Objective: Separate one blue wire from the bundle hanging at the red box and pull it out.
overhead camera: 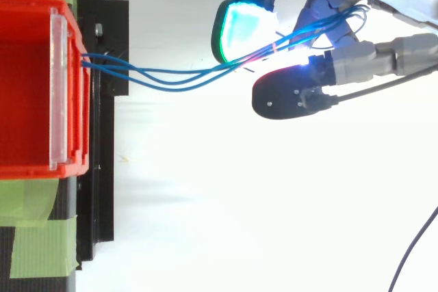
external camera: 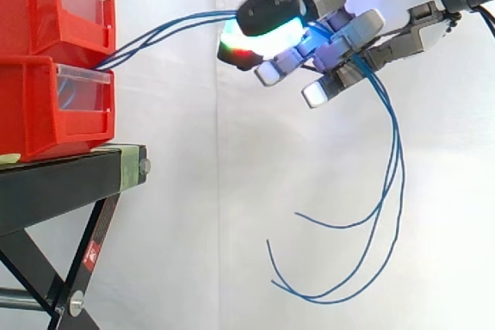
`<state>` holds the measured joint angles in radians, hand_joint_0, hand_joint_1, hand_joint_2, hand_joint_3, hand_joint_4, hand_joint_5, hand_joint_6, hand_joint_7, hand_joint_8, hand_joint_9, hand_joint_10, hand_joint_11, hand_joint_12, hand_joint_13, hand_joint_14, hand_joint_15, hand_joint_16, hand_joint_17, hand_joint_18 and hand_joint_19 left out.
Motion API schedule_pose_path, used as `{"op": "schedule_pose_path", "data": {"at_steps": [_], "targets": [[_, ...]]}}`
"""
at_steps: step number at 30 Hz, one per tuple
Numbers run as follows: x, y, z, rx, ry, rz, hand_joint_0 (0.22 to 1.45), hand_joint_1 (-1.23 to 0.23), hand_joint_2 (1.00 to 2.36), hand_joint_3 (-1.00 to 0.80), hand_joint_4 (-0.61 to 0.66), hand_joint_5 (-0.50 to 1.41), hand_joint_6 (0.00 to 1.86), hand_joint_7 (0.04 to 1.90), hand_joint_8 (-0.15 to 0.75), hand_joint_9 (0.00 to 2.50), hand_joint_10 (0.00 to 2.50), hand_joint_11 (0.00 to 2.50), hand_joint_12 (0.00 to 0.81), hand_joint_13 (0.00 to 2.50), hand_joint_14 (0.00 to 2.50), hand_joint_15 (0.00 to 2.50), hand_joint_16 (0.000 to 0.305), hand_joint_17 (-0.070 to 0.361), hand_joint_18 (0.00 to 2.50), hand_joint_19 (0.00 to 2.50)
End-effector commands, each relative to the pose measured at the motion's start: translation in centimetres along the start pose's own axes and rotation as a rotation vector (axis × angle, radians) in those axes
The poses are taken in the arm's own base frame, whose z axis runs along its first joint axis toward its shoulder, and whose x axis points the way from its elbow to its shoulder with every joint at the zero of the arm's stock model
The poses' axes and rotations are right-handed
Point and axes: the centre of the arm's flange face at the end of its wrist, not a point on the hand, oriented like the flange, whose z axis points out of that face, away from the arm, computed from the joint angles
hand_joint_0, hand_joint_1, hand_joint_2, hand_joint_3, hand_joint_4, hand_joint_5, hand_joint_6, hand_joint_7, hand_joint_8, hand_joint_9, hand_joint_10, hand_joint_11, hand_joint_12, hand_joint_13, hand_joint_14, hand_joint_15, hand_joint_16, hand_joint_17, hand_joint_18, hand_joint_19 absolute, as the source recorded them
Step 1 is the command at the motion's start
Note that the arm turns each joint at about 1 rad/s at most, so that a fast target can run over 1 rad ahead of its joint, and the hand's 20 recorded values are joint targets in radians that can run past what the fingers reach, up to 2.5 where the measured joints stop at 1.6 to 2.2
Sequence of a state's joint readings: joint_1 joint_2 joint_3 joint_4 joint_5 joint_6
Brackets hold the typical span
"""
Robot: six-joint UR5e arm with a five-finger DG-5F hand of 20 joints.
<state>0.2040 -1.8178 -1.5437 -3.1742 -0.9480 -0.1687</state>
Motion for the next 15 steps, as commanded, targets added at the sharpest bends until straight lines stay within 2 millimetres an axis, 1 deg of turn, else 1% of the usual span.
{"op": "schedule_pose_path", "data": {"at_steps": [1,4,9,11,13,14,15], "targets": [[0.0,0.03,0.01,-0.001,0.0,0.001,0.76,-1.01,1.03,-0.19,0.04,-0.3,0.83,1.08,0.212,0.48,0.01,1.58,0.299,0.92,2.5,0.41,0.053,0.12,0.74,0.87],[0.0,0.03,0.01,-0.001,0.0,0.001,0.76,-1.01,1.03,-0.2,0.04,-0.3,0.83,1.08,0.212,0.48,0.0,1.6,0.293,0.92,2.5,0.41,0.053,0.12,0.74,0.87],[0.0,0.03,0.01,-0.001,0.0,0.001,0.75,-1.0,1.01,-0.38,0.05,-0.3,0.83,1.06,0.212,0.49,0.0,1.59,0.289,0.94,2.5,0.4,0.053,0.12,0.75,0.86],[0.0,-0.06,-0.02,0.002,0.0,-0.001,0.71,-1.0,1.0,-0.48,0.06,-0.29,0.82,1.07,0.218,0.51,0.01,1.57,0.291,0.97,2.5,0.45,0.054,0.121,0.77,0.87],[-0.01,-0.07,-0.03,0.003,0.001,-0.002,0.68,-0.98,1.0,-0.5,0.07,-0.29,0.82,1.07,0.221,0.52,0.01,1.58,0.295,0.98,2.5,0.44,0.054,0.121,0.77,0.87],[-0.01,0.0,-0.02,0.002,0.0,-0.001,0.65,-0.98,1.0,-0.5,0.07,-0.29,0.81,1.07,0.224,0.53,0.01,1.57,0.293,0.97,2.5,0.44,0.054,0.121,0.77,0.89],[-0.01,-0.07,-0.03,0.003,0.001,-0.002,0.65,-0.98,1.0,-0.5,0.07,-0.29,0.81,1.07,0.228,0.53,0.01,1.57,0.293,0.97,2.5,0.44,0.054,0.122,0.77,0.89]]}}
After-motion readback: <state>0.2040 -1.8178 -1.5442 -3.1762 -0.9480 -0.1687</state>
